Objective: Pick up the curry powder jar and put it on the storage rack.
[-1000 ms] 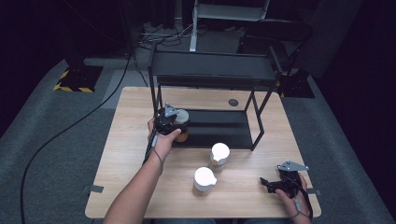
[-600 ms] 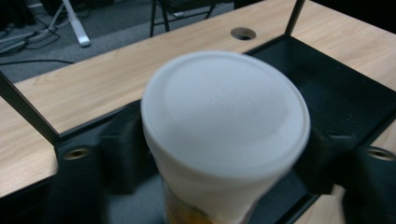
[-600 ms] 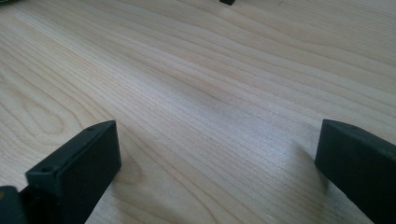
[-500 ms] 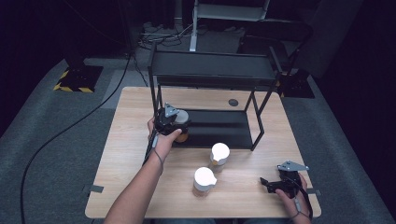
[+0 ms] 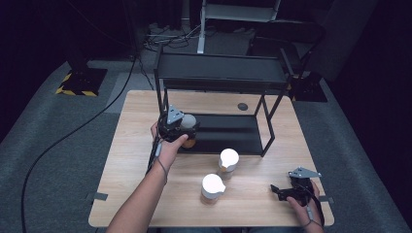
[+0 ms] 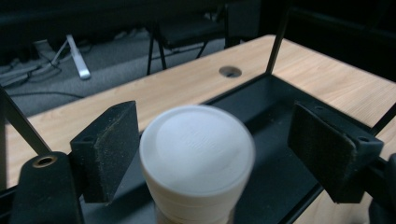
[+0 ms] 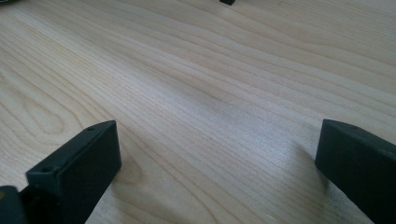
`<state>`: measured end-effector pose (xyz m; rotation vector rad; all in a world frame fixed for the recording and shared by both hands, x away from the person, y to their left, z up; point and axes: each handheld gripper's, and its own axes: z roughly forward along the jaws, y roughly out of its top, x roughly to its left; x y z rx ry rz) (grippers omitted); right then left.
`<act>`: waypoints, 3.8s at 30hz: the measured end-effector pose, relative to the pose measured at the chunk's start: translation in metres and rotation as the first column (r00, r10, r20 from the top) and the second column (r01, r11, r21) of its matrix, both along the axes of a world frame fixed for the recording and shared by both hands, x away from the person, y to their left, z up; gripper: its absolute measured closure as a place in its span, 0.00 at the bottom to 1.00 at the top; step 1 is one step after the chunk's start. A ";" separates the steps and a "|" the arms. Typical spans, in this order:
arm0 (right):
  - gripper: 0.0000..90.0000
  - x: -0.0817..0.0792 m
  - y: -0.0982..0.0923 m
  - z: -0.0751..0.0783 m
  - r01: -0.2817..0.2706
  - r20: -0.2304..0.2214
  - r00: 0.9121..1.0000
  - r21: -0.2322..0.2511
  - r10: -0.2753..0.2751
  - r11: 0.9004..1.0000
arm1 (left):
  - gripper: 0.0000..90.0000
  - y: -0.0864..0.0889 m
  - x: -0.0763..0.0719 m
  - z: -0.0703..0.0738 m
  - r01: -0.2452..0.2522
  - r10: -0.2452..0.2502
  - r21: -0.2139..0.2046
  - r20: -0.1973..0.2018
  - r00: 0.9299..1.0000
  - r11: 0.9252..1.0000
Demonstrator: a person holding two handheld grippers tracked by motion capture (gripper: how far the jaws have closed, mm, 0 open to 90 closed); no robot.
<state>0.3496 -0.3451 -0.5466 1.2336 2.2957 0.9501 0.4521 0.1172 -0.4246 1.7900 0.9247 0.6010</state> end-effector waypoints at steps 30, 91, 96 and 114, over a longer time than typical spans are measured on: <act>0.00 0.000 0.000 0.000 0.001 0.000 1.000 0.000 -0.001 1.000 | 0.18 0.044 -0.059 0.023 0.003 -0.003 -0.013 0.052 0.999 1.000; 0.00 0.000 0.003 0.000 0.021 0.000 1.000 -0.002 -0.021 1.000 | 0.12 0.101 -0.122 -0.050 -0.050 0.055 0.111 -0.043 0.998 0.993; 0.00 0.000 0.003 0.000 0.021 0.000 1.000 -0.001 -0.021 1.000 | 0.12 0.105 -0.125 -0.061 -0.059 0.067 0.120 -0.068 0.995 0.991; 0.00 0.001 0.004 0.000 0.016 -0.002 1.000 -0.001 -0.016 1.000 | 0.11 0.117 -0.133 -0.097 -0.087 0.108 0.134 -0.160 0.981 0.987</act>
